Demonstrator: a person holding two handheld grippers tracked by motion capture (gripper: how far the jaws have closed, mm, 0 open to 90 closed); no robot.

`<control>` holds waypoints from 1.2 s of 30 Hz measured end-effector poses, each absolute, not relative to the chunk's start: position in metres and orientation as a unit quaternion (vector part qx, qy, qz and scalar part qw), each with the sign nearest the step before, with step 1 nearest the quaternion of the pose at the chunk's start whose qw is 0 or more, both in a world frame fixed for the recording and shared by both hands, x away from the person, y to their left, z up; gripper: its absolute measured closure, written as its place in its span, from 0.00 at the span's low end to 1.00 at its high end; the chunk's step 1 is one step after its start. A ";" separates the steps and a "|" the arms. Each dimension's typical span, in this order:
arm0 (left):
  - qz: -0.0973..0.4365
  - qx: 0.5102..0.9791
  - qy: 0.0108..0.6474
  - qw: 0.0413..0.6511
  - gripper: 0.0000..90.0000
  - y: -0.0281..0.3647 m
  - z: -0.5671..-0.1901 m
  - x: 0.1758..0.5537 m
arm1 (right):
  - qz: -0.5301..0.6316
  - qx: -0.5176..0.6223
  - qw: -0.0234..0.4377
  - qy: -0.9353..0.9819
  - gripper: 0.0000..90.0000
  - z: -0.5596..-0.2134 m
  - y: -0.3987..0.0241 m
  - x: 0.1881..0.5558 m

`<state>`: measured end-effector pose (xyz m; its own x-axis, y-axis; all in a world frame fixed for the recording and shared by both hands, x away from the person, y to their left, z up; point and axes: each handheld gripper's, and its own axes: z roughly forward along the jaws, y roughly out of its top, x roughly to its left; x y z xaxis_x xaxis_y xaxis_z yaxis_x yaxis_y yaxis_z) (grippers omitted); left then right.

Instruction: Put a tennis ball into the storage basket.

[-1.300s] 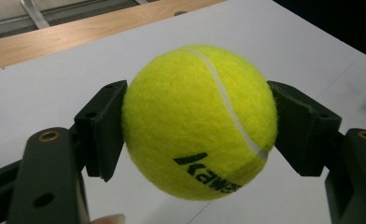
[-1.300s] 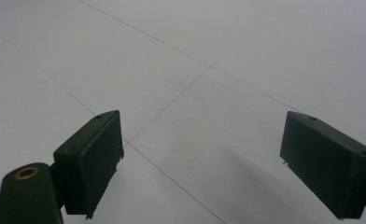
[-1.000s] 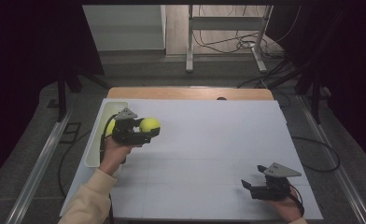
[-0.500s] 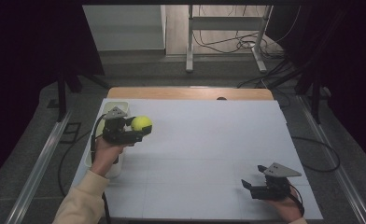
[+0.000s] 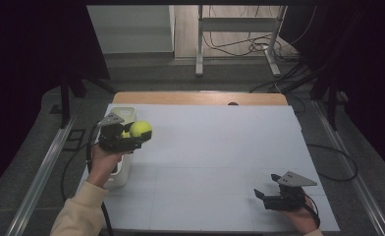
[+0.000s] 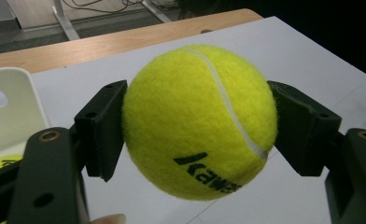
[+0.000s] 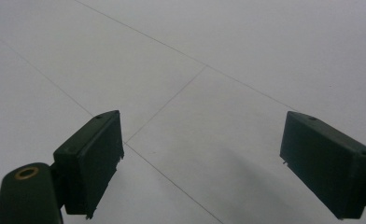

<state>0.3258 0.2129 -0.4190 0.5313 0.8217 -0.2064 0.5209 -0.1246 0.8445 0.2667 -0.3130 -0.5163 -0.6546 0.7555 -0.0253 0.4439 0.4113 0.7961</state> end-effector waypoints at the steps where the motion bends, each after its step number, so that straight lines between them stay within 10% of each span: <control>1: 0.158 0.732 0.459 0.478 0.29 0.214 -0.419 0.325 | 0.400 0.367 0.195 0.817 0.15 -0.516 -0.313 0.267; 36: 0.192 0.706 0.508 0.455 0.29 0.268 -0.425 0.313 | 0.398 0.368 0.196 0.817 0.15 -0.516 -0.313 0.267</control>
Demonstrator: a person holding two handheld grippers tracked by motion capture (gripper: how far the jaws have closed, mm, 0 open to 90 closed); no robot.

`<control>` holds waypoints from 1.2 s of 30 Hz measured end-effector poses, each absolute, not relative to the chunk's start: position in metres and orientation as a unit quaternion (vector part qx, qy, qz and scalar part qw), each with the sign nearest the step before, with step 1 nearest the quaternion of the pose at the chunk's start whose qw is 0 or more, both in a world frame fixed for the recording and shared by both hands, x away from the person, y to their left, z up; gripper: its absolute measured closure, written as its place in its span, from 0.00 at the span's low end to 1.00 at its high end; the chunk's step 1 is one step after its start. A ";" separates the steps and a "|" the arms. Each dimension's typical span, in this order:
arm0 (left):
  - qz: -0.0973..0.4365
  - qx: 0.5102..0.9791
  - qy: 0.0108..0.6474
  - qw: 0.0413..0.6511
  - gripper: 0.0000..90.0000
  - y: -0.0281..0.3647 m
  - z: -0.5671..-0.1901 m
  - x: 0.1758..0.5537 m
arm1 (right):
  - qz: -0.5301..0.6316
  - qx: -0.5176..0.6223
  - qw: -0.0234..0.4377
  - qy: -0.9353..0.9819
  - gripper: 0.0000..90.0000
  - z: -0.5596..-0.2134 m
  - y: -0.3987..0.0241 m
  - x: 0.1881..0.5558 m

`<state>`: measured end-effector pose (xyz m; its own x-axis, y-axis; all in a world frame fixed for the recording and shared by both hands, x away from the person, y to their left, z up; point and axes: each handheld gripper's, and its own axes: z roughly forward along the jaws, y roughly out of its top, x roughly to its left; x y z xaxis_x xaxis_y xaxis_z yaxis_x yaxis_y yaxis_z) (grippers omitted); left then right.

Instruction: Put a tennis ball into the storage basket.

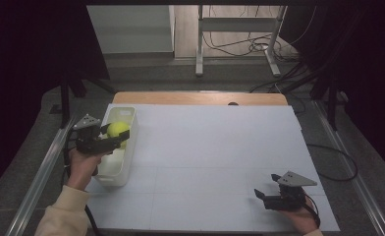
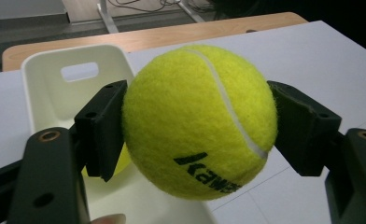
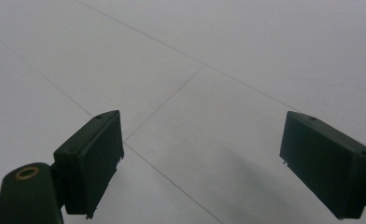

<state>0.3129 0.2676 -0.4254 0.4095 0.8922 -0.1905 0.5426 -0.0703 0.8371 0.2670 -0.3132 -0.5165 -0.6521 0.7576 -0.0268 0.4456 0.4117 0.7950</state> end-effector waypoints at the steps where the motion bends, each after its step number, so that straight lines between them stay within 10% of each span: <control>1: 0.192 0.706 0.508 0.455 0.29 0.268 -0.425 0.313 | 0.398 0.368 0.196 0.817 0.15 -0.516 -0.313 0.267; 36: 0.174 0.720 0.545 0.393 0.29 0.285 -0.449 0.320 | 0.397 0.367 0.192 0.819 0.15 -0.517 -0.312 0.267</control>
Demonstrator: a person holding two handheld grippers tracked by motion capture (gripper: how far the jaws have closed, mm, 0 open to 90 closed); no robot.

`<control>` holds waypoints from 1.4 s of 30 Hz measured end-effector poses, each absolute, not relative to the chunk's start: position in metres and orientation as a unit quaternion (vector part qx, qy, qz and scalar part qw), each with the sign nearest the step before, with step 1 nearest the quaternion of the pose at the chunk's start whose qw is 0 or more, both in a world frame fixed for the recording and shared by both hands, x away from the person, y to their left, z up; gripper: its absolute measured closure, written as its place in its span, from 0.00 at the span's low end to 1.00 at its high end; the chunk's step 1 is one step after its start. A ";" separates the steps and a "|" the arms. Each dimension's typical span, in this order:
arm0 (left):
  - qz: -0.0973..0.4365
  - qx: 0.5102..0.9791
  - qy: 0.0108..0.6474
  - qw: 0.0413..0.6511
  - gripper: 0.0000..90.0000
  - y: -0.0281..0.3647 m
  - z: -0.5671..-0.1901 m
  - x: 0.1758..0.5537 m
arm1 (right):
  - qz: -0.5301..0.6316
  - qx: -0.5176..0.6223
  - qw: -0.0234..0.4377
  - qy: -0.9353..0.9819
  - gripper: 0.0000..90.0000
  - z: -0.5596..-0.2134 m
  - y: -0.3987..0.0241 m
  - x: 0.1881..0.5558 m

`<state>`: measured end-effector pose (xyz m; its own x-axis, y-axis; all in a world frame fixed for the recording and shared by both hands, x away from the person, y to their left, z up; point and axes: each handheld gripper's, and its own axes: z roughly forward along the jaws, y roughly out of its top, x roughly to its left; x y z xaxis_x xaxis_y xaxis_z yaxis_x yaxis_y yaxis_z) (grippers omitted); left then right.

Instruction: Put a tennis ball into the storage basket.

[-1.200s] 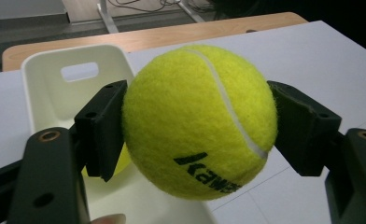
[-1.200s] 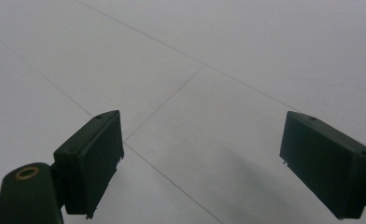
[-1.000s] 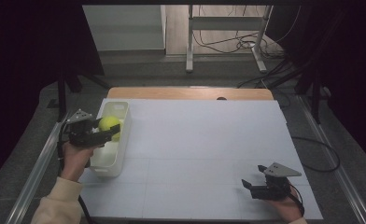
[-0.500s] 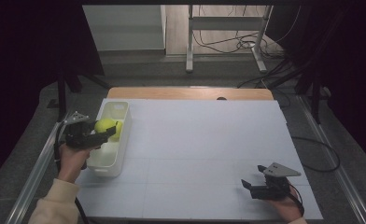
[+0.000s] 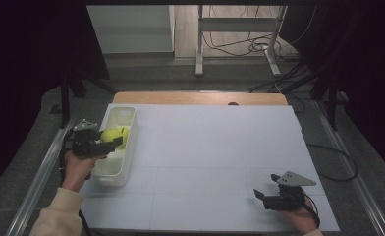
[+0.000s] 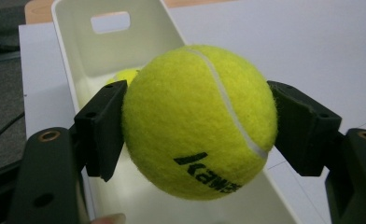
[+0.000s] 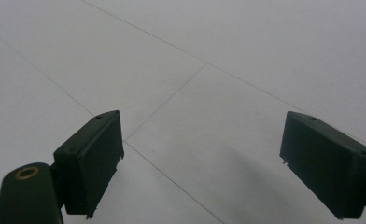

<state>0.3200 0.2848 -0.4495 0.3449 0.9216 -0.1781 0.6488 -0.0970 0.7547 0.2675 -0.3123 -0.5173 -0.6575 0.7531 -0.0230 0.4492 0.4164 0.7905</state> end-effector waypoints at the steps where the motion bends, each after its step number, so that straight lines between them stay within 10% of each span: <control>1: 0.172 0.721 0.546 0.391 0.29 0.285 -0.450 0.320 | 0.396 0.367 0.192 0.820 0.15 -0.517 -0.312 0.268; 30: 0.161 0.740 0.552 0.349 0.29 0.285 -0.457 0.322 | 0.394 0.367 0.192 0.820 0.15 -0.518 -0.312 0.268; 42: 0.169 0.719 0.552 0.387 0.08 0.284 -0.446 0.318 | 0.396 0.366 0.193 0.820 0.15 -0.517 -0.312 0.268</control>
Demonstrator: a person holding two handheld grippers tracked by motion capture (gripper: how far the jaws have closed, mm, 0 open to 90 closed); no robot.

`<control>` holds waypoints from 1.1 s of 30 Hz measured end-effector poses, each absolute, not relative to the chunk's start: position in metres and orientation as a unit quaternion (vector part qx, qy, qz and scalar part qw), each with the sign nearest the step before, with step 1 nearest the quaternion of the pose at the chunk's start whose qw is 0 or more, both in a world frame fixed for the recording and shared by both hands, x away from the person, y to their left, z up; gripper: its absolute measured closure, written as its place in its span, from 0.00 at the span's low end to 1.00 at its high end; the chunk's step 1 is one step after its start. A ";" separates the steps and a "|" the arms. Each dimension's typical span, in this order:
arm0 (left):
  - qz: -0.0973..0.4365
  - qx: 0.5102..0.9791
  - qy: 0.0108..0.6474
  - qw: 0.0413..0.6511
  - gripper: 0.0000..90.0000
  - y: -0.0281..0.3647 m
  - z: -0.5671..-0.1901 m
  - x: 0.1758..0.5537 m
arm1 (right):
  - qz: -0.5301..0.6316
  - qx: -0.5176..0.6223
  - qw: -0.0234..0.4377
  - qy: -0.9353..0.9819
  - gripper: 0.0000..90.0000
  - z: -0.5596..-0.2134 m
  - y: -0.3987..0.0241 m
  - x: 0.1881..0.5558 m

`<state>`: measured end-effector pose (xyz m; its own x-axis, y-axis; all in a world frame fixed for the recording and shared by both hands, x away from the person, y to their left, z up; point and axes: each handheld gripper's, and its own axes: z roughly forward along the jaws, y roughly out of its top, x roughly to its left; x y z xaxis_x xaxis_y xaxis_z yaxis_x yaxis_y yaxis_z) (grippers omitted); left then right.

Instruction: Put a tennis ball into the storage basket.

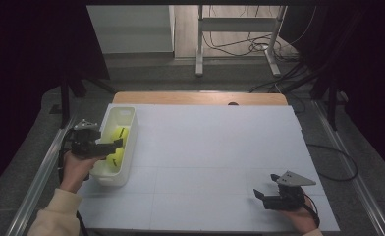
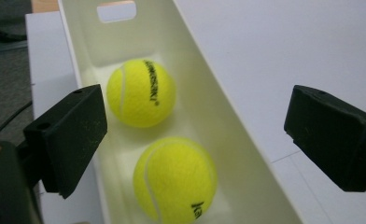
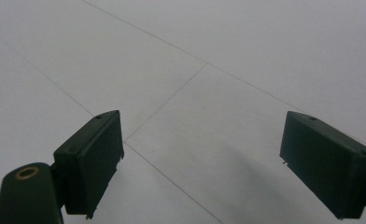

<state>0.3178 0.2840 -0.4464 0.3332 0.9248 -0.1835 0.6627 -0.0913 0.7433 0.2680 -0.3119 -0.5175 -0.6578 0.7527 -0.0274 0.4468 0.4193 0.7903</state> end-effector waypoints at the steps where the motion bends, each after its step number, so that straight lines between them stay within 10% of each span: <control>1: 0.169 0.719 0.552 0.387 0.08 0.284 -0.446 0.318 | 0.396 0.366 0.193 0.820 0.15 -0.517 -0.312 0.268; 33: 0.155 0.733 0.484 0.452 0.08 0.242 -0.445 0.295 | 0.404 0.362 0.196 0.817 0.15 -0.516 -0.312 0.267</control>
